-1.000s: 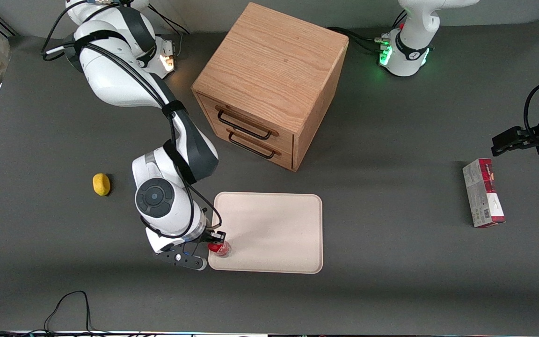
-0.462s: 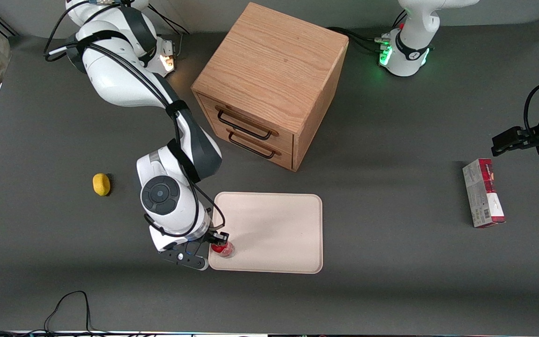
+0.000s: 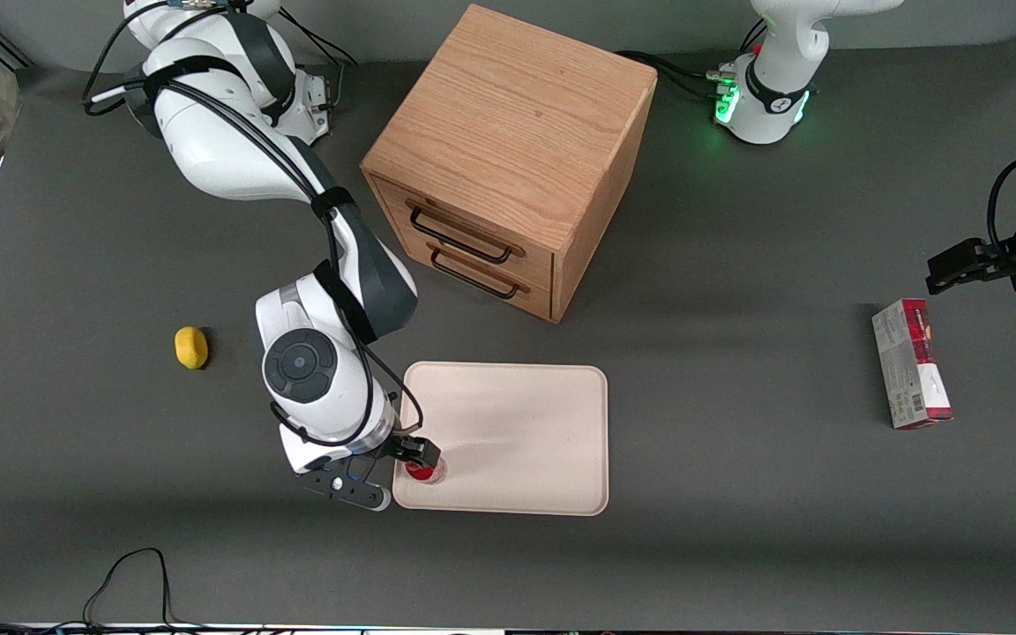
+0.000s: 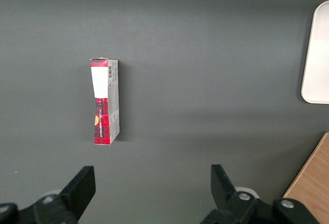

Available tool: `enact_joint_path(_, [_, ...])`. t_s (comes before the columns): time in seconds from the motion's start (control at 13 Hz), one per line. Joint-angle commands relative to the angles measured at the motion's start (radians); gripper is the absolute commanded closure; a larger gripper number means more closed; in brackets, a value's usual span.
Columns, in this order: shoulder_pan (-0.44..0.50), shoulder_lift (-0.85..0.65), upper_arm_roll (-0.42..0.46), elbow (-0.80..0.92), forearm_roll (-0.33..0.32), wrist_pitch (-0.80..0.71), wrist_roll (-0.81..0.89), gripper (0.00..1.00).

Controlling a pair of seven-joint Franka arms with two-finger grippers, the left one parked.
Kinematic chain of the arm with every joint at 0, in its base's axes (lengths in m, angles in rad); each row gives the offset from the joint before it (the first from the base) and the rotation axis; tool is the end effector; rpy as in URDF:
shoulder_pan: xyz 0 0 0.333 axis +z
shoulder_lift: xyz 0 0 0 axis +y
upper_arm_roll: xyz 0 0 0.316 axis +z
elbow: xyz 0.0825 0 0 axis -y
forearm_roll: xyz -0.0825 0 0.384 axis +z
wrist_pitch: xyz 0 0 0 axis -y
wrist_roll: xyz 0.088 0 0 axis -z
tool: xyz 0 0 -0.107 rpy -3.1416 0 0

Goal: Place coke bottle on tray

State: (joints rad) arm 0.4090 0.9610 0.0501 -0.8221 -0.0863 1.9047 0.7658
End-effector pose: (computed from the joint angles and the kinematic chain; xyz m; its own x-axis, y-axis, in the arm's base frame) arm 0.7270 0.3325 0.3510 0.9456 -0.3034 0.1178 -0.2991 -0.9527 -0.0532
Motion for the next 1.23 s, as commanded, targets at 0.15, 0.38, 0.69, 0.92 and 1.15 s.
enact_joint_path(0.15, [-0.024, -0.052, -0.001, 0.026, -0.012, -0.143, -0.07, 0.0])
enact_joint_path(0.38, [-0.116, -0.267, 0.002, -0.18, 0.043, -0.269, -0.276, 0.0])
enact_joint_path(0.69, [-0.24, -0.65, -0.003, -0.639, 0.054, -0.257, -0.578, 0.0])
enact_joint_path(0.92, [-0.28, -0.902, -0.053, -0.894, 0.062, -0.245, -0.761, 0.0])
enact_joint_path(1.15, [-0.286, -0.984, -0.134, -0.927, 0.062, -0.286, -0.83, 0.0])
